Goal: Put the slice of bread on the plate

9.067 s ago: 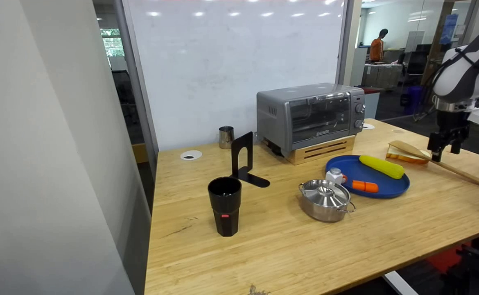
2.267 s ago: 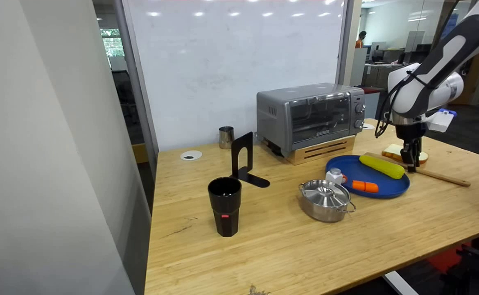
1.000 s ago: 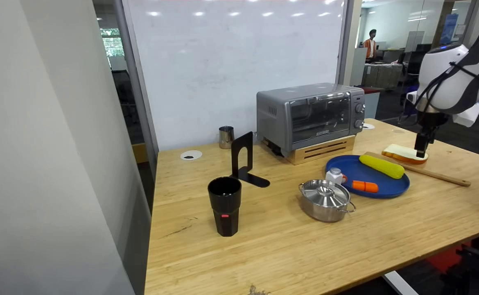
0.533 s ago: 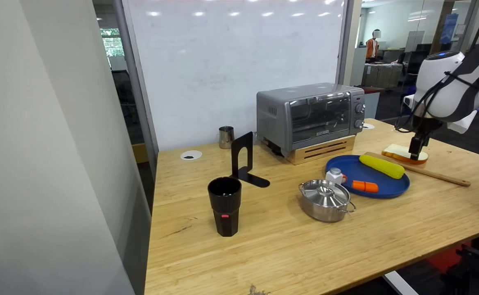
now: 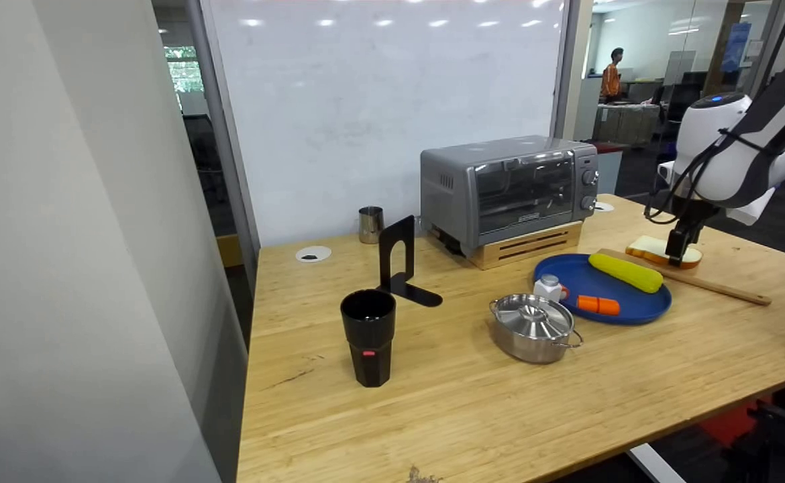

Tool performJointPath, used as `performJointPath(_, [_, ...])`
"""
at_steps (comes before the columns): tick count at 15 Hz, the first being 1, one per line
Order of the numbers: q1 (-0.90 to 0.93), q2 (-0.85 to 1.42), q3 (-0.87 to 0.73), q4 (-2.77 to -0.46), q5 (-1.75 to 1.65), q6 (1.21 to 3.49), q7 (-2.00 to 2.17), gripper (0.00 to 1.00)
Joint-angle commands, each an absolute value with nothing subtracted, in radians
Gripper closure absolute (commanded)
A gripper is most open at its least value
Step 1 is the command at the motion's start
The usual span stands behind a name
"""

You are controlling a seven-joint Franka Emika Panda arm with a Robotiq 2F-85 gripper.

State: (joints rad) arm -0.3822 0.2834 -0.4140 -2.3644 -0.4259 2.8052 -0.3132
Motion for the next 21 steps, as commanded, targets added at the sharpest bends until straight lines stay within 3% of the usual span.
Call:
performJointPath(1, [-0.368, 0.323, -0.438, -2.331, -0.458, 2.834, -0.282, 0.00])
performJointPath(21, [-0.335, 0.416, -0.443, -2.242, -0.473, 2.841, -0.286, 0.00])
